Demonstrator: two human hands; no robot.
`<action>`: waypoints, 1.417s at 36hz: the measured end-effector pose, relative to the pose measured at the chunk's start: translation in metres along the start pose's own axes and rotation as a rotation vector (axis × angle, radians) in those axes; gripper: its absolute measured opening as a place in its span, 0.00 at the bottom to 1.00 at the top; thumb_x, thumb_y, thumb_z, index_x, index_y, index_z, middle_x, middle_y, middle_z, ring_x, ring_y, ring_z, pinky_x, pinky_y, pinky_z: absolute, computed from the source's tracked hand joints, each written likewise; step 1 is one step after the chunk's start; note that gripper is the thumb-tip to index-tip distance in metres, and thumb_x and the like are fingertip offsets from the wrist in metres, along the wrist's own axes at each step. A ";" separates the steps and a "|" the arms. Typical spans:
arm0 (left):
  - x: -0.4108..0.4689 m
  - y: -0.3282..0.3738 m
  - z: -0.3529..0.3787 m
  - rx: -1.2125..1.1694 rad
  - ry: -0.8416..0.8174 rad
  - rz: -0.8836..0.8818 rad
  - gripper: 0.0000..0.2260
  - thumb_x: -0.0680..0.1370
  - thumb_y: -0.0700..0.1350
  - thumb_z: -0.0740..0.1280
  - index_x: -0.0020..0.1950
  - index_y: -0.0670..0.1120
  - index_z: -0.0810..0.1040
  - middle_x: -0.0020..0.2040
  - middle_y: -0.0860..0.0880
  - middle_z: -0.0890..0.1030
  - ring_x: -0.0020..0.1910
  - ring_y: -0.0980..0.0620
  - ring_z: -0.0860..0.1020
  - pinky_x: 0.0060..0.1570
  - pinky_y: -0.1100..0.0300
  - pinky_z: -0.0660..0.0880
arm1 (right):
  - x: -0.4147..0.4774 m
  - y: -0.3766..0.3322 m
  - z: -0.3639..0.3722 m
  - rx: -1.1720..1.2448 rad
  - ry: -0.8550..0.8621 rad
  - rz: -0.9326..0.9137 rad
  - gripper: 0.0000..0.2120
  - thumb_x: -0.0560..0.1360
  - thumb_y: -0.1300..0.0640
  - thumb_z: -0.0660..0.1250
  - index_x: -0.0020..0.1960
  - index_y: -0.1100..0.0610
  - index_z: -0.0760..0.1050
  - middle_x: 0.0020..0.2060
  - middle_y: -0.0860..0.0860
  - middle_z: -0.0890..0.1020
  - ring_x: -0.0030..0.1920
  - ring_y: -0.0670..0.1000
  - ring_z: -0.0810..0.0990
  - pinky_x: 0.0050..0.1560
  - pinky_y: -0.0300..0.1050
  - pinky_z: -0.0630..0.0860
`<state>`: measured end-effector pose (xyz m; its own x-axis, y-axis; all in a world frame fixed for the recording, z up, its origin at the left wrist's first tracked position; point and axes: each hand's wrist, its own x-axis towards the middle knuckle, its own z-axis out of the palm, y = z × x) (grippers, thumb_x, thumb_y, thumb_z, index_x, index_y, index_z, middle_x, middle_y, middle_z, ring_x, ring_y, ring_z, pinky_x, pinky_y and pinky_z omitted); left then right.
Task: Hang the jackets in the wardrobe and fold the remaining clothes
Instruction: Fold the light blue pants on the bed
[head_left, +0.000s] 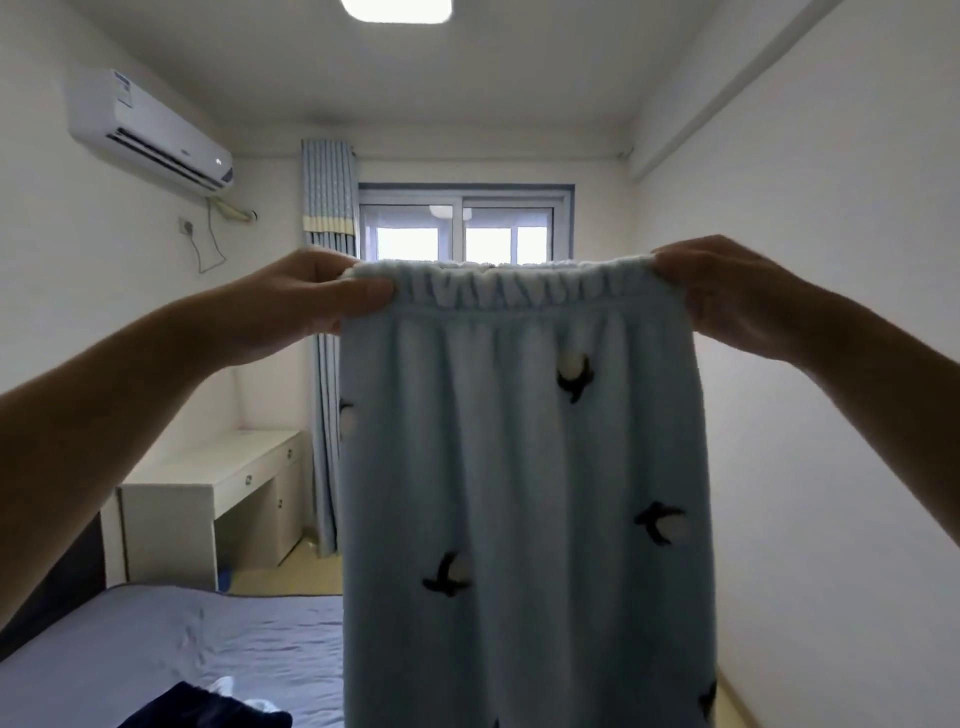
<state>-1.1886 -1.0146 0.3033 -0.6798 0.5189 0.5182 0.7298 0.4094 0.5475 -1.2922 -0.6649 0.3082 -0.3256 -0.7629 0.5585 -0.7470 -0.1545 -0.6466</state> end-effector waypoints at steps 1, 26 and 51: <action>0.005 -0.008 -0.001 0.042 0.002 -0.064 0.15 0.69 0.65 0.68 0.33 0.54 0.80 0.32 0.56 0.77 0.32 0.61 0.76 0.32 0.70 0.72 | 0.004 0.008 -0.003 -0.056 0.020 0.051 0.19 0.79 0.54 0.57 0.33 0.50 0.79 0.29 0.42 0.76 0.32 0.41 0.75 0.33 0.34 0.73; 0.158 -0.060 -0.014 1.807 0.399 -0.693 0.16 0.78 0.42 0.62 0.66 0.45 0.67 0.47 0.47 0.80 0.47 0.46 0.80 0.47 0.53 0.78 | 0.129 0.071 -0.055 -2.071 0.298 0.718 0.28 0.81 0.50 0.47 0.78 0.48 0.39 0.78 0.50 0.42 0.76 0.66 0.40 0.69 0.74 0.41; -0.173 -0.211 0.305 0.950 -0.692 -0.309 0.08 0.78 0.47 0.60 0.52 0.49 0.77 0.57 0.48 0.71 0.50 0.45 0.76 0.38 0.52 0.71 | -0.241 0.248 0.234 -1.192 -0.738 0.401 0.11 0.77 0.57 0.56 0.54 0.52 0.75 0.54 0.53 0.77 0.54 0.56 0.74 0.55 0.50 0.68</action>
<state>-1.2031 -0.9618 -0.1018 -0.8641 0.4744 -0.1681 0.5032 0.8228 -0.2643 -1.2634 -0.6663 -0.1085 -0.5324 -0.8277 -0.1775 -0.8268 0.4635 0.3188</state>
